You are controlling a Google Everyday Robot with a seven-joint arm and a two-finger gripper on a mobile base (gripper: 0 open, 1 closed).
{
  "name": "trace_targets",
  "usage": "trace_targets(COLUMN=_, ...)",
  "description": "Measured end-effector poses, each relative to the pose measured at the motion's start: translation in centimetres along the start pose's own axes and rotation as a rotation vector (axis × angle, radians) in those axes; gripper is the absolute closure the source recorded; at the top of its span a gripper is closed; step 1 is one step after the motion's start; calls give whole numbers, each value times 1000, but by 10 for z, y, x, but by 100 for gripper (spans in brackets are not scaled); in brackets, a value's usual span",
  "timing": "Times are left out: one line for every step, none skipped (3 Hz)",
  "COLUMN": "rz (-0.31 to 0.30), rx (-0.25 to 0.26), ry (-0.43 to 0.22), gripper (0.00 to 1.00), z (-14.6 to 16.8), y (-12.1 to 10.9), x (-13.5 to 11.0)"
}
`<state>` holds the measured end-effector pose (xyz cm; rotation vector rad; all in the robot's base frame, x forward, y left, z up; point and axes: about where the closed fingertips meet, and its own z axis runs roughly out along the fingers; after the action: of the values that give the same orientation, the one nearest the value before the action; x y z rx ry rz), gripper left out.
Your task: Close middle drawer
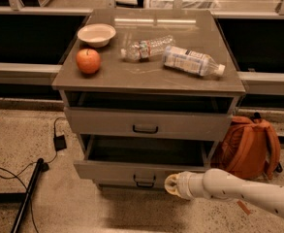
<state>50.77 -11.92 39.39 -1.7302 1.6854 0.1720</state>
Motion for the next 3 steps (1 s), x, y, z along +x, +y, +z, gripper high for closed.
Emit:
trace_targets(rz=47, rx=34, ry=23, gripper=100, z=1, y=-18, x=17)
trace_targets(rz=81, rx=66, ry=44, gripper=100, z=2, y=-31, x=26)
trace_targets(rz=103, rx=86, ry=52, gripper=86, z=3, y=-38, x=31)
